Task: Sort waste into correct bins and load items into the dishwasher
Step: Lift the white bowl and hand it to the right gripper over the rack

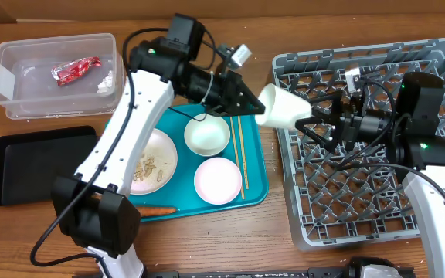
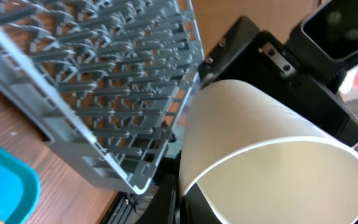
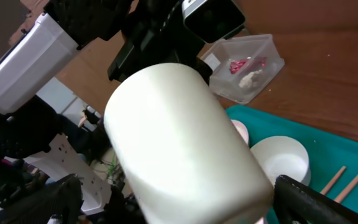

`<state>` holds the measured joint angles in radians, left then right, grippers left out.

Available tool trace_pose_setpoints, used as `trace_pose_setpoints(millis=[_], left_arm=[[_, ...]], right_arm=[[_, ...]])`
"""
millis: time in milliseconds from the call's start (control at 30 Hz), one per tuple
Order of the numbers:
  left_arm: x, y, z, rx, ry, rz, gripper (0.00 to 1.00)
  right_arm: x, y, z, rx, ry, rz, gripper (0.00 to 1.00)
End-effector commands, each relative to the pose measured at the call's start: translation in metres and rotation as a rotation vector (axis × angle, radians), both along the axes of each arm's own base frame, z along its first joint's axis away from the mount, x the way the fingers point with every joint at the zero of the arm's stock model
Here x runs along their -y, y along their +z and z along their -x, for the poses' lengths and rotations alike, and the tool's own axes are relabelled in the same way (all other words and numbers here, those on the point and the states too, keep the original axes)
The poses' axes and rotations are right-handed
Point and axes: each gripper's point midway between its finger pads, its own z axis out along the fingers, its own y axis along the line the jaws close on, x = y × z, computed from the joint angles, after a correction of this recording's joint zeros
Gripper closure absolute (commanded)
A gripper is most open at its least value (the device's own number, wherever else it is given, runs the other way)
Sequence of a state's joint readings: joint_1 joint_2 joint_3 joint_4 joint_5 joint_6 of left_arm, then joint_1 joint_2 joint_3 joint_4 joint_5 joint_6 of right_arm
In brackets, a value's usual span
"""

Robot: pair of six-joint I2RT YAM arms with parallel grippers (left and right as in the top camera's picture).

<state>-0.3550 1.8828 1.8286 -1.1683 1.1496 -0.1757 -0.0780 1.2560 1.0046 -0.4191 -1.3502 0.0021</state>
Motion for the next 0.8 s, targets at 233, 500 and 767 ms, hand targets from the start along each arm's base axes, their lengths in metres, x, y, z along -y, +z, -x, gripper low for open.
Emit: trace_pose_setpoints(millis=[233, 500, 767], left_arm=[[0.0141, 0.0231, 0.0024, 0.02, -0.044, 0.11, 0.96], [0.0161, 0.023, 0.0044, 0.019, -0.05, 0.109, 0.96], [0.016, 0.023, 0.0046, 0.017, -0.05, 0.109, 0.96]], right_arm=[[-0.0038, 0.0179, 0.0122, 0.041, 0.089, -0.056, 0.0], [-0.0036, 0.0211, 0.0101, 0.083, 0.09, -0.051, 0.19], [-0.0026, 0.021, 0.0047, 0.111, 0.068, -0.032, 0.23]])
